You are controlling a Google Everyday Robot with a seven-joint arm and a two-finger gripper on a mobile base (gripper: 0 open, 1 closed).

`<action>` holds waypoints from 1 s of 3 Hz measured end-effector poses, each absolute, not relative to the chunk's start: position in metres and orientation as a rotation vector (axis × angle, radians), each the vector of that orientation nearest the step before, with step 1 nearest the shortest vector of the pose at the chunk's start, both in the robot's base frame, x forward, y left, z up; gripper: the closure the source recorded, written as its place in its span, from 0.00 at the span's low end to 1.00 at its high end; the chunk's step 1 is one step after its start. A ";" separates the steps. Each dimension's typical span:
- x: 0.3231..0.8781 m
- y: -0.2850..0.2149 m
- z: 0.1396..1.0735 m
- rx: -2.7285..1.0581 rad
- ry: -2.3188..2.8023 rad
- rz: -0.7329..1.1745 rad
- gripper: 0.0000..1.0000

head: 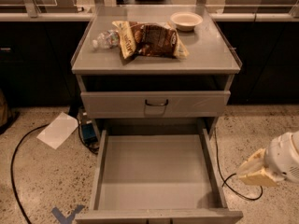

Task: Close middle drawer

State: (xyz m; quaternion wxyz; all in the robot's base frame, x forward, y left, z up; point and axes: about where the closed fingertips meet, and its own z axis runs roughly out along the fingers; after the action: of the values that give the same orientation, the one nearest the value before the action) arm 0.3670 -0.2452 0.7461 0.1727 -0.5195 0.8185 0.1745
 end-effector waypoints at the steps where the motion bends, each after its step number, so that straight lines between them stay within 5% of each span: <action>1: 0.353 -0.223 0.705 -1.450 2.285 0.593 1.00; 3: 0.337 -0.199 0.666 -1.489 2.254 0.609 1.00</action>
Offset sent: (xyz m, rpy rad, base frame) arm -0.0454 0.0703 -0.1236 0.1023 0.0145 0.0821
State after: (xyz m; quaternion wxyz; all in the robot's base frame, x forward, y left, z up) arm 0.3373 -0.1987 0.6660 0.1851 -0.5282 0.8000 0.2161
